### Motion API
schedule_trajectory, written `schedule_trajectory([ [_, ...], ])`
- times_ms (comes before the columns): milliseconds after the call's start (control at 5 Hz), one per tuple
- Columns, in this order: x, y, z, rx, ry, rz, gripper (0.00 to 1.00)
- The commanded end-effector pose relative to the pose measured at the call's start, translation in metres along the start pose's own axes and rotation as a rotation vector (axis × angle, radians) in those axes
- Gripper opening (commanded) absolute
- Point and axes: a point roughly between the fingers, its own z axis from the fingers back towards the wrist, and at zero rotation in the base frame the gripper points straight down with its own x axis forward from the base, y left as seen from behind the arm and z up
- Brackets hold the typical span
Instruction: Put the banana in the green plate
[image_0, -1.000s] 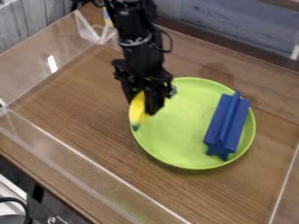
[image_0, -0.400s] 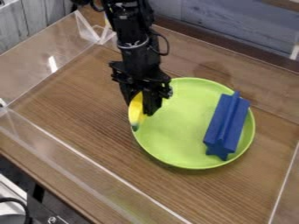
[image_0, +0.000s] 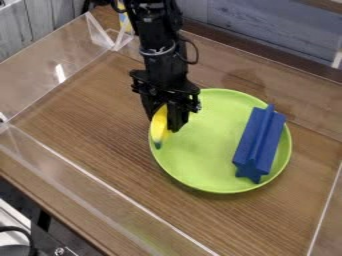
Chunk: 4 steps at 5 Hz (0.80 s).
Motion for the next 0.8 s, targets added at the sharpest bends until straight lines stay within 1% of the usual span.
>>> schedule_trajectory([
  [0,0.014,0.001,0.011,0.019,-0.050,-0.014,0.00],
  [200,0.015,-0.007,0.005,0.016,-0.041,-0.021,0.00],
  [600,0.019,-0.030,-0.012,0.012,-0.024,-0.048,0.00],
])
